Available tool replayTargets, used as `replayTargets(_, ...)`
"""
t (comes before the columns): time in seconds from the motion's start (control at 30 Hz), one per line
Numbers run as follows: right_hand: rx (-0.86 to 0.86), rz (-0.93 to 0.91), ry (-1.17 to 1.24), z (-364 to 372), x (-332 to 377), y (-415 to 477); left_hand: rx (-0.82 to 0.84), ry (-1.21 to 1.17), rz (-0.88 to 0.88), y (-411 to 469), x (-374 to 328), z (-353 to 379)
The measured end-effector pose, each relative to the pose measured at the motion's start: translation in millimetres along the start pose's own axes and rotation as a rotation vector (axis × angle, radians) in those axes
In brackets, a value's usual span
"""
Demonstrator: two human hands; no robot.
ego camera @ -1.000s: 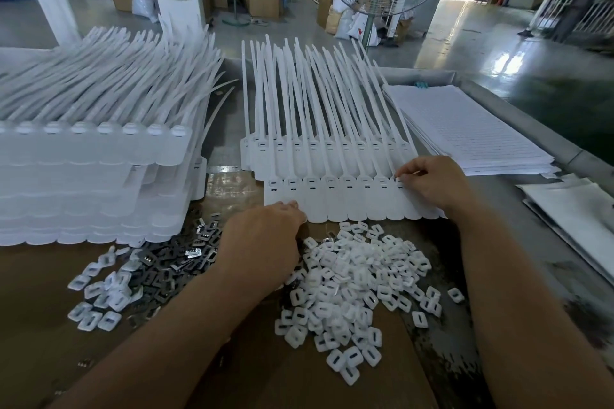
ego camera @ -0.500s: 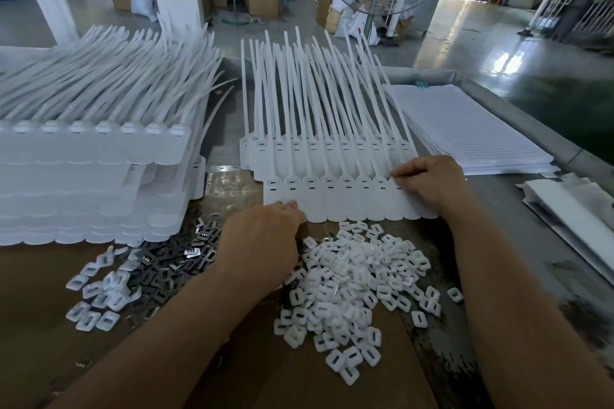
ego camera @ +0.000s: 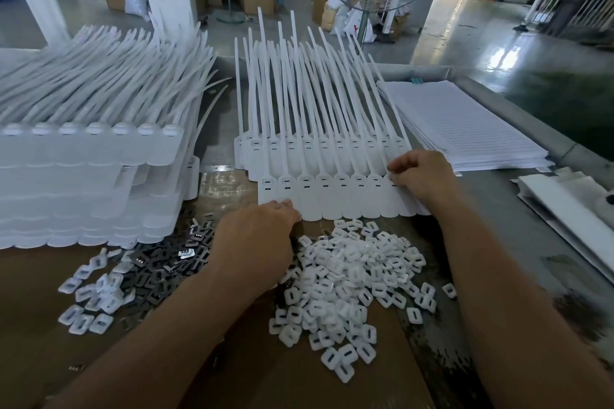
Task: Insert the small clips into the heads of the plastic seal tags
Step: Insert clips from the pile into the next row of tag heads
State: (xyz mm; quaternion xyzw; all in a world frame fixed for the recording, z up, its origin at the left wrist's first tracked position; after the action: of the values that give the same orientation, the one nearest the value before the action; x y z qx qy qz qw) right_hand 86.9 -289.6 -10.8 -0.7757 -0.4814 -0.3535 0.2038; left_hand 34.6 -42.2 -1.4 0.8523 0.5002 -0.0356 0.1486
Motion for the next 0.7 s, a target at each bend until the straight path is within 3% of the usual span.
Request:
replayTargets(0.3,0.01,-0.11,-0.106,-8.2,19.6,-11.9,-0.016,-0.013,-0.004,-1.3,0.9,-1.2)
replayTargets(0.37,0.111,-0.185,-0.06,-5.5,35.2,-22.9,-0.018,-0.015,0.0,-1.7,0.8,-1.7)
replayTargets(0.43,0.324,-0.237,-0.03,8.8,49.5,-40.0,-0.018,-0.012,0.001,-1.6,1.6,-1.4)
replayTargets(0.53,0.61,-0.27,-0.16,35.3,56.2,-62.2,-0.017,-0.014,-0.001,-0.1,3.3,-0.7)
replayTargets(0.7,0.653,-0.278,-0.22,42.2,52.1,-63.4,-0.009,-0.019,-0.001,1.3,2.3,1.0)
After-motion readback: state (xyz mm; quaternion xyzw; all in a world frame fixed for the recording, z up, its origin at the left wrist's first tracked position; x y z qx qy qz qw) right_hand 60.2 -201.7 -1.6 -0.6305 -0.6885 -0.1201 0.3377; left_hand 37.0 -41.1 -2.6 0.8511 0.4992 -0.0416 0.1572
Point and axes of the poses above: each hand's wrist, its own y-axis towards the middle knuckle, its own z-axis out of the palm, x = y × z, the point moved 9 cm from there along y, towards the middle knuckle, and after that the axes turned 3 degrees about z, right-handed, at the moved point
